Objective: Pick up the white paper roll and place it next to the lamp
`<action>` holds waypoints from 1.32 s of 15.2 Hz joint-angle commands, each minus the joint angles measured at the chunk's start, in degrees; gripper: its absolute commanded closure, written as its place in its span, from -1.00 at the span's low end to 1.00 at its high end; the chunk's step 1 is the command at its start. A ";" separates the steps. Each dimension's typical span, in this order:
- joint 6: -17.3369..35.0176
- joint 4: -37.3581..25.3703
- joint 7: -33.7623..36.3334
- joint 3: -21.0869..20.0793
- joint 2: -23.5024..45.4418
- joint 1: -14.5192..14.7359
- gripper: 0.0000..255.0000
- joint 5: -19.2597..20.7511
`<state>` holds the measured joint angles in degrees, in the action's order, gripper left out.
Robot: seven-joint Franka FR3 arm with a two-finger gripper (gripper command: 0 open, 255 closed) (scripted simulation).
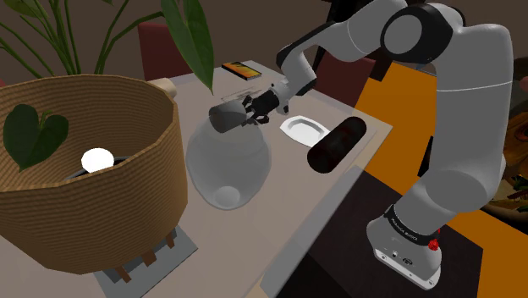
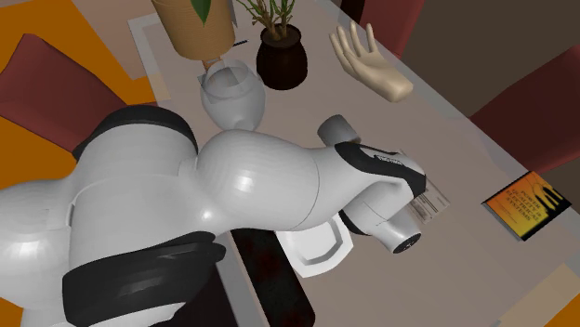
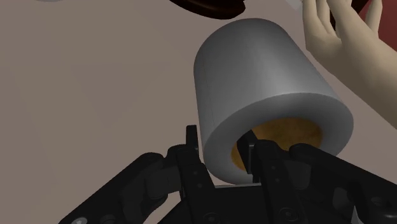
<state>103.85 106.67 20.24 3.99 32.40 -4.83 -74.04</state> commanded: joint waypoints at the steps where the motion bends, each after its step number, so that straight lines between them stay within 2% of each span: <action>1: 0.05 -0.01 0.00 0.00 0.04 0.01 1.00 -0.02; 20: -2.96 0.90 8.82 0.77 -10.02 0.28 1.00 2.65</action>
<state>101.01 107.58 28.45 4.77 23.00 -4.63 -71.48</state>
